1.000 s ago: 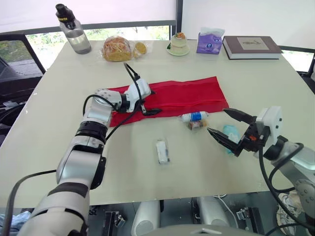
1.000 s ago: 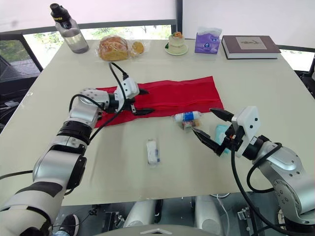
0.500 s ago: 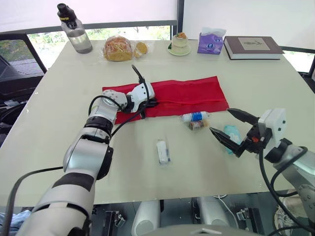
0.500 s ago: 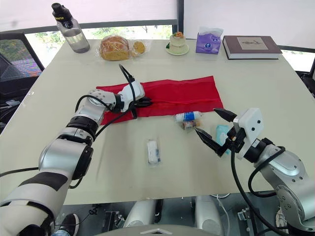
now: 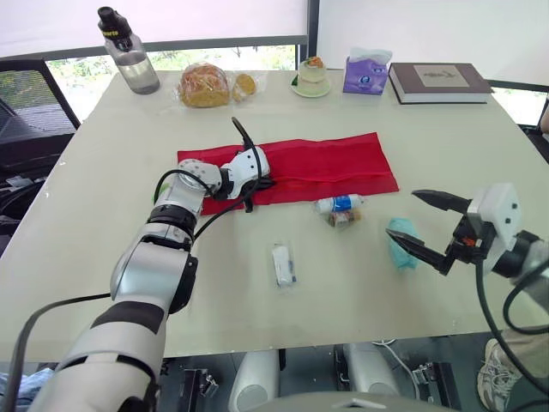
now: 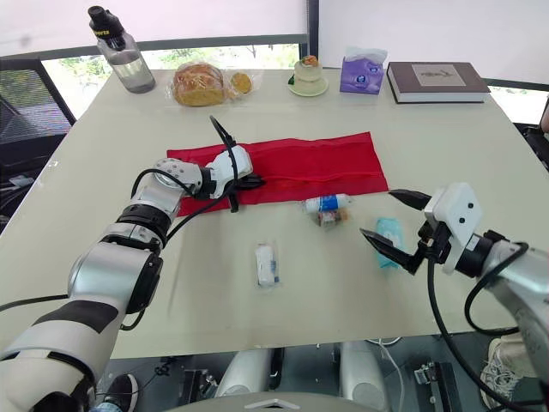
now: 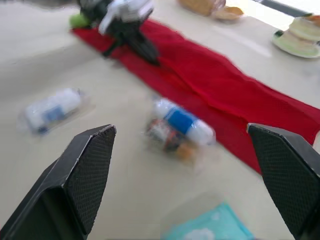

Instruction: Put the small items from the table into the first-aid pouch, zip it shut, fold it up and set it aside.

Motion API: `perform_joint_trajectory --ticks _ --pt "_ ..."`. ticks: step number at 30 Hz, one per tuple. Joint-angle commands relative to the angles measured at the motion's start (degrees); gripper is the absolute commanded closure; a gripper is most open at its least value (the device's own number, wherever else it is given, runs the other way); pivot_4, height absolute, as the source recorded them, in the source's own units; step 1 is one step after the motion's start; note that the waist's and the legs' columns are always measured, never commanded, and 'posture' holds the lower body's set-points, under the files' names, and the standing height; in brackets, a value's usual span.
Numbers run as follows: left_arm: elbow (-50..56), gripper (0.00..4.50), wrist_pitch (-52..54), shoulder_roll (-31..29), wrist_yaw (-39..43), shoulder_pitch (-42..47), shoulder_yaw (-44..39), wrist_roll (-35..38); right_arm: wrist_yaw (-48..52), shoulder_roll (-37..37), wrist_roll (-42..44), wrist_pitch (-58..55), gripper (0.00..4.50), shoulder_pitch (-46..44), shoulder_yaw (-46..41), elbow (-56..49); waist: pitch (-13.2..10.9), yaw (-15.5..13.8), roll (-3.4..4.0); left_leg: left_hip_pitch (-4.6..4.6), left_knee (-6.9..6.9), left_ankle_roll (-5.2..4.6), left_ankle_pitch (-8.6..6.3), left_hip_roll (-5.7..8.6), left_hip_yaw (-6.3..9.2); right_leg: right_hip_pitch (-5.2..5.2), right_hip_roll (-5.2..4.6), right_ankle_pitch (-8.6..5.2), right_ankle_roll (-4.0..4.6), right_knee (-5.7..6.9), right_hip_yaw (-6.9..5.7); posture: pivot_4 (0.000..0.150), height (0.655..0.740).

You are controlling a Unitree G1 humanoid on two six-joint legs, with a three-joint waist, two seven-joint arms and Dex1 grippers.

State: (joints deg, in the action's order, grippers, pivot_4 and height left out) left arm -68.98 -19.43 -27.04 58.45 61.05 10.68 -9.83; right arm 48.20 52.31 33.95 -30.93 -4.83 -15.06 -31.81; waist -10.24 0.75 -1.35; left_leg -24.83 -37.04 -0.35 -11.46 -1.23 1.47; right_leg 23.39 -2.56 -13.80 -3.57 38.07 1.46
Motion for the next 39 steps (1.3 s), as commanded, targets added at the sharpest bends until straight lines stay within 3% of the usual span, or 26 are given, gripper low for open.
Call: perform_joint_trajectory --ticks 1,8,15,23,33,39 --pt "1.37 4.41 -0.66 0.01 0.29 0.96 -1.09 0.79 7.67 3.08 -2.14 3.74 0.0 -6.45 4.03 6.37 0.0 -0.01 0.0 -0.01 0.0 0.0 0.0 0.0 0.01 0.0 0.0 0.0 0.0 0.0 0.0 0.15 0.74" --pt "1.89 4.41 -0.58 0.18 0.4 0.83 -1.37 0.78 19.37 1.13 -12.79 9.88 0.0 -25.87 21.03 24.2 -0.02 0.07 0.02 -0.04 0.04 0.0 0.0 -0.01 0.01 0.04 0.01 0.0 0.01 -0.01 -0.02 0.15 0.74" --pt "2.45 4.41 -1.04 0.14 -0.09 0.2 -1.73 0.6 22.51 -8.26 -22.08 16.67 0.0 -39.71 29.49 43.12 -0.03 0.07 0.03 -0.06 -0.04 0.0 0.0 0.01 0.0 0.05 0.0 0.01 0.01 0.04 -0.01 0.15 0.74" --pt "2.38 4.41 -1.67 0.15 -0.7 -0.61 -2.1 0.7 21.53 -15.73 -31.09 24.13 0.0 -47.42 33.7 58.72 -0.04 0.03 0.06 -0.07 -0.04 0.01 0.0 0.01 0.03 0.06 0.0 0.02 0.02 0.06 -0.04 0.15 0.74" --pt "1.97 4.41 -2.05 0.85 -1.52 -0.87 -1.91 0.54 21.8 -20.19 -35.06 28.74 0.0 -48.83 33.84 64.6 -0.05 0.06 0.06 -0.04 -0.04 0.01 0.0 0.02 0.03 0.06 0.0 0.02 0.02 0.15 -0.03 0.15 0.74" --pt "1.94 4.5 -1.99 1.34 -1.95 -0.73 -1.92 0.57 22.16 -20.84 -36.18 27.44 2.48 -48.18 33.77 64.06 -0.05 0.06 0.07 -0.03 -0.05 0.01 0.0 0.02 0.04 0.07 0.0 0.02 0.02 0.21 -0.04 0.15 0.74"
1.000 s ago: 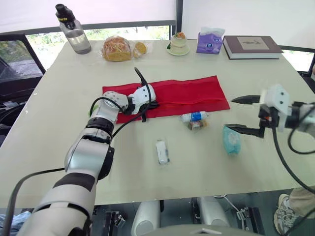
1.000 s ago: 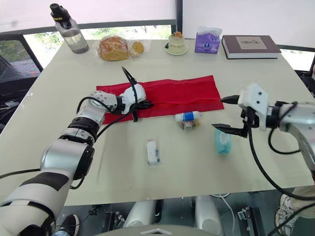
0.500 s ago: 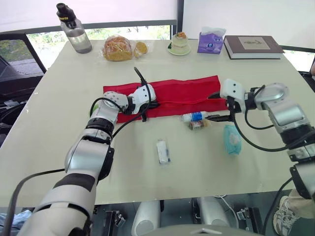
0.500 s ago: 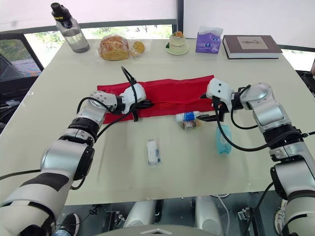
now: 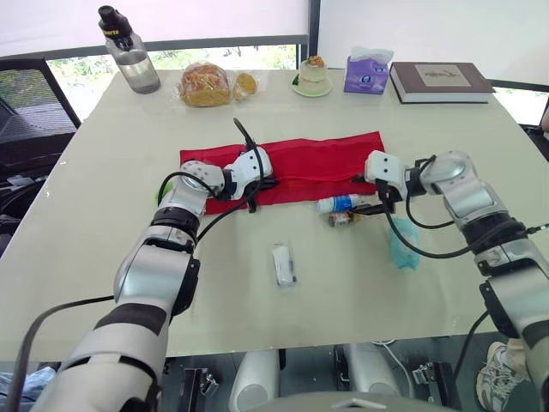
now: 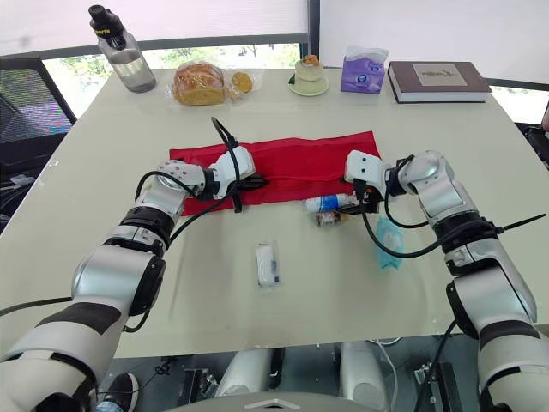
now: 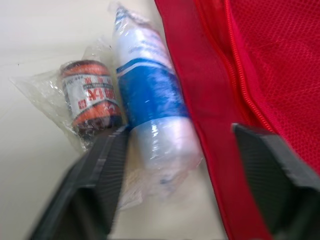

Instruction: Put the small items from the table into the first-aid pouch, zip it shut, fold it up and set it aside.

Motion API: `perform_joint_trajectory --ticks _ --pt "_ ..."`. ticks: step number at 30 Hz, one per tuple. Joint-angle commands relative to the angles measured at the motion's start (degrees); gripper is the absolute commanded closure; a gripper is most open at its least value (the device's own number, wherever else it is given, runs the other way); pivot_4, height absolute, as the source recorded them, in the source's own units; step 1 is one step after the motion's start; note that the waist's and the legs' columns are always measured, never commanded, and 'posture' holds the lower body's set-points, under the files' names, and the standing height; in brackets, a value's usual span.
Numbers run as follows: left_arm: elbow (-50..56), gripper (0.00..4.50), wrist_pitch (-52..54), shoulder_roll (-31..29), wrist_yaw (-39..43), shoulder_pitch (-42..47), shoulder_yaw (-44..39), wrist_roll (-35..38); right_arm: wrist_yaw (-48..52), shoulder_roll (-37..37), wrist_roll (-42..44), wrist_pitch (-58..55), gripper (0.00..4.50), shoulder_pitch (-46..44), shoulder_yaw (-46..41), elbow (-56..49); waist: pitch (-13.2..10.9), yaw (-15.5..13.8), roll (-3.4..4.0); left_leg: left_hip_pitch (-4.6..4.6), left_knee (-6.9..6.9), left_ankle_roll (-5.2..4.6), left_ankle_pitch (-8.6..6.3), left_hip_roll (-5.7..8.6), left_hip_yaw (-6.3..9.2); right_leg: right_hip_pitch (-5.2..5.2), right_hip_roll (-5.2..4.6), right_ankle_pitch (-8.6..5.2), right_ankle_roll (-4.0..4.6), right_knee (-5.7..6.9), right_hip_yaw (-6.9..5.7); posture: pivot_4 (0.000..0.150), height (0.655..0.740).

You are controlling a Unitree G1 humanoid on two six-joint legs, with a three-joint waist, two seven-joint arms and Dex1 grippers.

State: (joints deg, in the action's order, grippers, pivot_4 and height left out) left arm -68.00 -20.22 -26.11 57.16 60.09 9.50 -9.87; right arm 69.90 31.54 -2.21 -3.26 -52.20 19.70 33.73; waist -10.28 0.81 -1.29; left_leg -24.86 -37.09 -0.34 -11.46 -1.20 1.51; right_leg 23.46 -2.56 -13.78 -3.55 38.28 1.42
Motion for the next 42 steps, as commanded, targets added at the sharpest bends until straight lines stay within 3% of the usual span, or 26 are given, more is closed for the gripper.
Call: perform_joint_trajectory --ticks 1,2,4,5,12,19,27,33,42 --pt "0.92 4.5 -1.1 0.66 -0.87 0.38 -0.81 0.68 0.64 -0.03 -0.15 -0.6 3.05 -0.72 -0.91 -1.65 0.0 0.01 0.0 0.0 0.0 0.0 0.0 0.0 0.0 0.0 0.0 0.0 0.0 0.01 0.0 0.15 0.74" --pt "0.9 4.5 -1.04 0.82 -1.02 0.49 -0.85 0.71 0.78 -0.01 -0.27 -0.84 3.32 -0.66 -0.86 -1.77 0.0 0.0 0.0 0.0 0.0 0.0 0.0 0.0 0.0 0.0 0.0 0.0 0.0 0.01 0.0 0.15 0.74" --pt "0.93 4.5 -1.08 1.09 -1.22 0.58 -0.81 0.69 1.14 0.34 -0.47 -1.06 4.33 -0.36 -0.87 -2.31 0.0 -0.04 0.0 0.0 0.0 0.0 0.0 0.0 0.0 0.0 0.0 0.0 0.0 0.02 0.0 0.15 0.74" --pt "0.98 4.5 -1.1 1.18 -1.26 0.6 -0.84 0.72 1.37 0.59 -0.42 -1.45 4.47 -0.23 -1.06 -2.89 0.0 -0.03 0.0 0.0 -0.01 0.0 0.0 0.0 0.0 0.0 0.0 0.0 0.0 0.02 0.0 0.15 0.74" --pt "2.53 4.5 -0.81 1.79 -0.32 0.28 -1.3 1.75 -0.19 2.58 2.58 -12.06 4.47 2.44 -5.28 -12.89 0.0 -0.11 0.0 0.0 -0.01 0.0 0.0 0.01 0.02 0.0 0.0 0.0 0.0 0.05 -0.01 0.15 0.74" --pt "4.34 4.5 0.04 2.62 0.5 -0.02 -1.22 2.69 -9.21 4.33 1.27 -28.05 4.47 9.7 -8.13 -29.6 0.0 -0.15 0.0 -0.01 -0.04 0.0 0.0 0.01 0.04 0.01 -0.01 0.0 0.01 0.11 -0.02 0.15 0.74" --pt "8.77 4.5 1.8 4.53 2.12 -1.95 -0.85 4.07 -21.6 -1.77 -1.05 -47.09 4.47 14.52 -5.88 -44.24 0.0 0.01 0.0 -0.01 -0.05 0.0 0.0 0.01 0.04 0.05 -0.01 -0.01 0.01 0.15 -0.01 0.15 0.74" --pt "14.08 4.5 3.87 5.04 3.27 -3.69 -0.66 5.16 -29.97 -6.01 -3.31 -57.27 4.47 12.51 -3.44 -46.19 0.0 -0.17 0.0 -0.04 -0.06 0.0 0.0 0.03 0.05 0.09 -0.02 -0.01 0.02 0.23 -0.01 0.15 0.74" --pt "22.86 4.5 8.81 6.39 3.29 -6.92 -0.41 7.08 -37.39 -13.17 -1.84 -63.83 4.47 8.93 -2.16 -44.46 0.0 0.01 0.0 -0.02 -0.06 0.0 0.0 0.04 0.07 0.1 -0.03 -0.01 0.02 0.25 -0.01 0.15 0.74"
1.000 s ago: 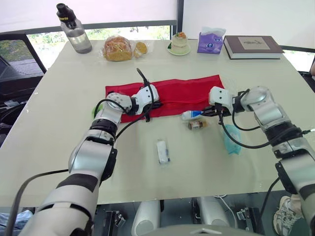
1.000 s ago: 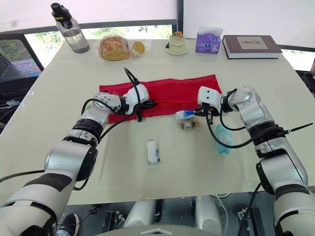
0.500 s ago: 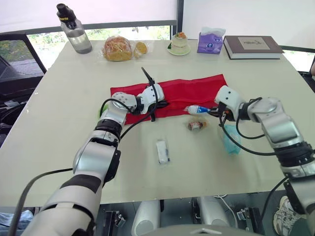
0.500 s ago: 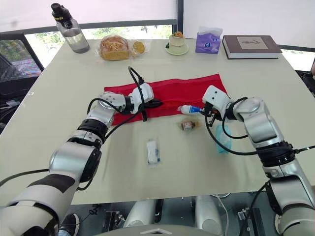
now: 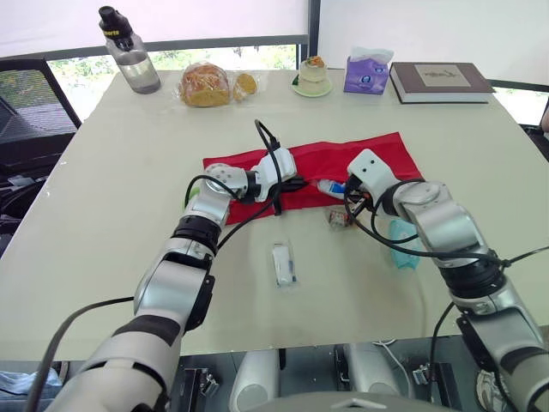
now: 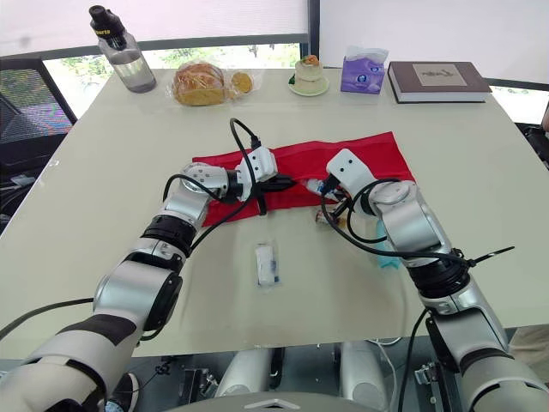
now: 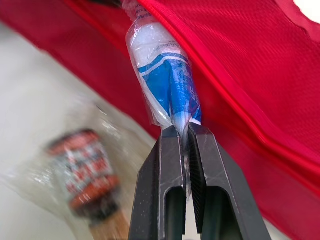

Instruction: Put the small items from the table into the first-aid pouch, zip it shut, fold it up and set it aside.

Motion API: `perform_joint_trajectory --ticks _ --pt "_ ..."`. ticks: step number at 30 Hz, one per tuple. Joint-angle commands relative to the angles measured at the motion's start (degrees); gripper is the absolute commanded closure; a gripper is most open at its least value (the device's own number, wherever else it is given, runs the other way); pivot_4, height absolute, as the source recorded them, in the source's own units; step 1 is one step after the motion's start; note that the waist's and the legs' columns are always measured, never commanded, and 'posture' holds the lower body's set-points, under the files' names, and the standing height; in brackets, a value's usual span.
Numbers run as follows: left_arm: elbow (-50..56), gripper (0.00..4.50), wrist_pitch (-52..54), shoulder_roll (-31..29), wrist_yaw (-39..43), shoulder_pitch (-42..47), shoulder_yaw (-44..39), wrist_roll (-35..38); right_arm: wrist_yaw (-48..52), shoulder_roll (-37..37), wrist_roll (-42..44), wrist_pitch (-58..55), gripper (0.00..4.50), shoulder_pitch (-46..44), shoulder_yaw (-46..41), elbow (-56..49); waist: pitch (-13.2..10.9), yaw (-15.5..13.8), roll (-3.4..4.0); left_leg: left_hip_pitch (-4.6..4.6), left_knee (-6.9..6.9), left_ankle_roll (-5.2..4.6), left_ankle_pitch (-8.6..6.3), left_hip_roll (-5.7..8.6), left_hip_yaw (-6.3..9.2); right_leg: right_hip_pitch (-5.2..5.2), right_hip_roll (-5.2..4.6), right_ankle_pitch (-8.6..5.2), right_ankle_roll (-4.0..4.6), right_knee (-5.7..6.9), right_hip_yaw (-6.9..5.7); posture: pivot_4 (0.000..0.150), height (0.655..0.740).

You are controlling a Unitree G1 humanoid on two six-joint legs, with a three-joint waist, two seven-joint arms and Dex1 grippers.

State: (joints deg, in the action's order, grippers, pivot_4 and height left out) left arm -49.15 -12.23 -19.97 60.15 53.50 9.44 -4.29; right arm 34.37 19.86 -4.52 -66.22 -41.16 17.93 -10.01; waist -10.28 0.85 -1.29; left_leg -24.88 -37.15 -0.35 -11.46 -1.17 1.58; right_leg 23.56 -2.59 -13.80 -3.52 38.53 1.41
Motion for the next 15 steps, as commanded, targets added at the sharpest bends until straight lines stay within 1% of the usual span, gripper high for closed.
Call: perform_joint_trajectory --ticks 1,4,9,11,15 --pt "4.87 4.5 1.23 0.31 0.42 -0.79 -0.23 1.59 -2.58 -2.64 0.78 -1.26 4.47 -2.63 -0.46 -0.49 0.0 0.03 0.0 -0.01 0.0 0.0 0.0 0.0 0.01 0.0 0.0 0.0 0.0 0.0 0.0 0.15 0.74" --pt "6.73 4.5 2.38 0.71 0.44 -1.7 0.03 1.73 -5.26 -7.12 1.85 -2.15 4.47 -4.29 -1.65 1.28 0.0 0.11 0.01 0.01 0.0 0.0 0.0 0.0 0.01 0.0 0.0 0.0 0.0 0.01 0.0 0.15 0.74" --pt "8.33 4.5 3.67 1.07 0.12 -2.33 0.13 1.86 -11.85 -15.15 2.62 -1.8 4.47 -6.41 -6.45 5.76 0.01 0.02 0.01 0.0 0.01 0.0 0.0 0.0 0.02 0.01 0.0 0.0 0.0 0.03 -0.01 0.15 0.74" --pt "8.69 4.5 4.01 1.18 -0.02 -2.61 0.16 2.0 -14.38 -18.82 3.39 -2.03 4.47 -6.42 -8.85 6.66 0.01 -0.03 0.01 0.0 0.01 0.0 0.0 0.0 0.02 0.01 0.0 0.0 0.0 0.02 -0.01 0.15 0.74" --pt "9.02 4.5 4.37 1.17 -0.17 -2.88 0.31 2.23 -18.03 -23.72 4.95 -2.57 4.47 -6.02 -13.11 7.18 0.01 0.12 0.02 0.01 0.03 0.0 0.0 0.0 0.02 0.02 0.0 0.0 0.0 0.03 -0.01 0.15 0.74"
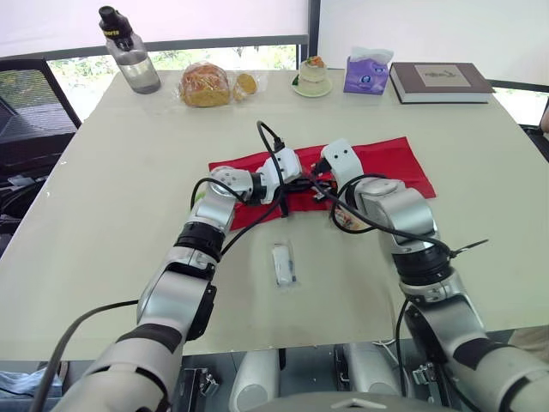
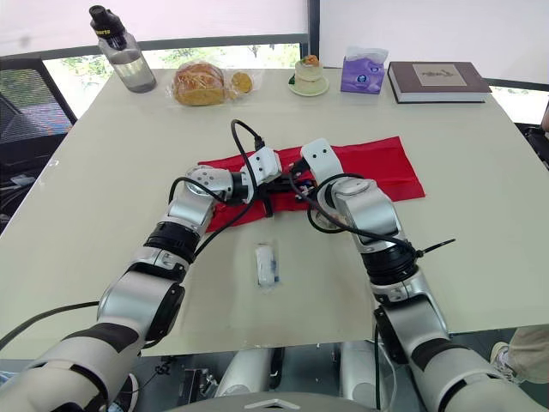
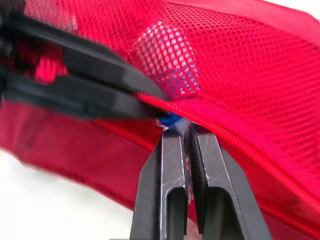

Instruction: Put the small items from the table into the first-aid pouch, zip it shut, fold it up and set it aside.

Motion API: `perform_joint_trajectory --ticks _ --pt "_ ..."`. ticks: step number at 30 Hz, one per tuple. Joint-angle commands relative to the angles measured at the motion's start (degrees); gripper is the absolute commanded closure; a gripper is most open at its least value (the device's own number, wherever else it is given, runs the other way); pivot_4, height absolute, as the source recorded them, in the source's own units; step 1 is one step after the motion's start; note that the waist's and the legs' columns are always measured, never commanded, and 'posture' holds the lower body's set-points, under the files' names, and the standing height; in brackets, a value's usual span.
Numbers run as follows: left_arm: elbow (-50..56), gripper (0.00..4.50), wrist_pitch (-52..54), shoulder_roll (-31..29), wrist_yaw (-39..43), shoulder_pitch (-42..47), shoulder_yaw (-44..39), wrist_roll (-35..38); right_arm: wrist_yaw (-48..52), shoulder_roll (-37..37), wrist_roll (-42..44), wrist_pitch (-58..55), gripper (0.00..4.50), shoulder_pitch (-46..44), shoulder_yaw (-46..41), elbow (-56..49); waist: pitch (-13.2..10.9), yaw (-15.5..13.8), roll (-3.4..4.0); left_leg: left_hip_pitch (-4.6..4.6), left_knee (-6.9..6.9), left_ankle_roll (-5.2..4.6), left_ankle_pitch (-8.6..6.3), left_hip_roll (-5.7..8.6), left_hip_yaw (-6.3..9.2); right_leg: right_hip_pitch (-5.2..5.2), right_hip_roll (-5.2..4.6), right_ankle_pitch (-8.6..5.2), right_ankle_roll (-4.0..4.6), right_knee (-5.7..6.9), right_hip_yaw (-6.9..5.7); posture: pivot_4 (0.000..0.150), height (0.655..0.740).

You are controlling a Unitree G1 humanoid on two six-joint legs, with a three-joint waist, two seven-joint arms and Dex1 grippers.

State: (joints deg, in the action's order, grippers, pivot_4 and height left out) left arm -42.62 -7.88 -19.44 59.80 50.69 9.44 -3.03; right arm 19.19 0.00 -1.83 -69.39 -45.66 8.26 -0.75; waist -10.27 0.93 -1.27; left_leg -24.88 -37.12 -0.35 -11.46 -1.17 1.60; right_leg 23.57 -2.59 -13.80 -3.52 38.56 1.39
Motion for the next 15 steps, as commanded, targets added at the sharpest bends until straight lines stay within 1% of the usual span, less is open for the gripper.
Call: perform_joint_trajectory --ticks 1,2,3,5,8,15 --pt "2.44 4.5 0.11 0.63 0.17 -0.07 0.29 1.03 -3.62 -4.63 2.44 0.7 4.47 -1.4 -4.25 -2.05 0.0 0.04 0.0 0.0 0.02 0.0 0.0 0.0 0.0 0.01 0.0 0.0 0.0 0.0 0.0 0.15 0.74" --pt "2.43 4.5 0.19 0.62 0.16 -0.08 0.27 1.07 -4.12 -5.1 2.51 0.78 4.47 -1.34 -4.76 -2.04 0.0 0.05 0.01 0.0 0.02 0.0 0.0 0.0 0.01 0.01 0.0 0.0 0.0 0.01 0.0 0.15 0.74" --pt "2.06 4.5 0.18 0.61 0.1 0.03 0.22 1.09 -3.72 -4.41 2.57 1.15 4.16 -1.02 -4.38 -2.38 0.0 0.03 0.01 0.0 0.02 0.0 0.0 0.0 0.0 0.01 0.0 0.0 0.0 0.0 0.0 0.15 0.74" --pt "1.31 4.5 0.24 0.61 0.03 0.19 0.04 1.16 -3.1 -2.78 2.65 1.69 3.4 -0.37 -3.58 -3.33 0.0 -0.01 0.01 0.0 0.02 0.0 0.0 0.0 0.0 0.01 0.0 0.0 0.0 0.0 0.0 0.15 0.74" --pt "-0.88 4.5 1.55 0.73 -0.03 0.66 -1.28 2.31 -0.12 1.02 4.45 0.39 2.01 0.81 -2.1 -6.32 0.0 0.0 0.01 0.0 0.02 0.0 0.0 0.0 0.01 0.0 0.0 0.0 0.0 -0.01 -0.01 0.15 0.74" --pt "-4.19 4.5 0.4 0.05 0.61 1.54 -1.31 2.16 7.41 11.68 10.21 -1.48 2.01 3.27 1.62 -15.9 0.0 0.26 0.01 0.01 0.04 0.0 0.0 0.0 0.03 0.0 0.0 -0.01 0.0 -0.02 -0.02 0.15 0.74"
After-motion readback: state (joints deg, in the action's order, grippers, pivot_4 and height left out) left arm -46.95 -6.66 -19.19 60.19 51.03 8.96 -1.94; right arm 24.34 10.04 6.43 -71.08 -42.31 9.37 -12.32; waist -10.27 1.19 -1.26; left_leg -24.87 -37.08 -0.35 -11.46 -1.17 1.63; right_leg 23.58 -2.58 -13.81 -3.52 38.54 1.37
